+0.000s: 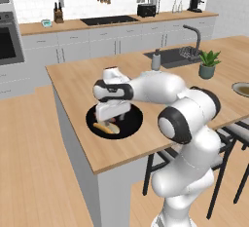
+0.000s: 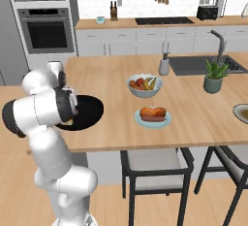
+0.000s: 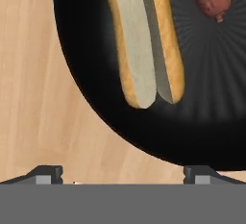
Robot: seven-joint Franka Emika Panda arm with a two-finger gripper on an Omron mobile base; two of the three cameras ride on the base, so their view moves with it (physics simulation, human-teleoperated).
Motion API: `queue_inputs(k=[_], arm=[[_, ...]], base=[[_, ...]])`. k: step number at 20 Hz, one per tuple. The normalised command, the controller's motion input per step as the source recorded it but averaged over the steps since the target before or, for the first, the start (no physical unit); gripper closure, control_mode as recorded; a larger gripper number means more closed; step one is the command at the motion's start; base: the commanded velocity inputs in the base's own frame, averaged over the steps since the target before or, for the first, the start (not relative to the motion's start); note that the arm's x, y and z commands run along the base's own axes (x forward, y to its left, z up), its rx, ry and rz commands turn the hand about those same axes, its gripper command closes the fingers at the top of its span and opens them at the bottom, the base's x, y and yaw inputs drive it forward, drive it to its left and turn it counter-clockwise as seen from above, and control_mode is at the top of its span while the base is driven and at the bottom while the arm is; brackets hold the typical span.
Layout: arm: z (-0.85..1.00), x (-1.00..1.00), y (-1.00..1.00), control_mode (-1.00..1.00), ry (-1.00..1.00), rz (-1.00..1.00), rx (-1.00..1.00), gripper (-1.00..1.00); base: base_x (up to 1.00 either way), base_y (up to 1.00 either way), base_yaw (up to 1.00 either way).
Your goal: Place one bun and one sausage from the bowl on each plate.
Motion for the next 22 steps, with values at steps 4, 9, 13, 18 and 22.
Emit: queue_inputs(k=[4,9,13,18,22], arm=[[-0.43,0.49,0.05,-1.0,0.0,0.04,0.04,-1.0],[-0.44,0.36,0.02,-1.0,0.01,0.06,0.04,-1.0],[-0.29,0.0,0.11,-1.0,0.0,0.09,0.09,-1.0],[-0.37,0.25,0.09,-1.0,0.0,0.06,0.03,-1.0],[-0.43,0.3,0.0,-1.0,-0.04,0.03,0.0,-1.0]], base=[[0.0,0.0,0.0],[0.0,0.0,0.0],[0.0,0.0,0.0],[0.0,0.0,0.0],[0.0,0.0,0.0]])
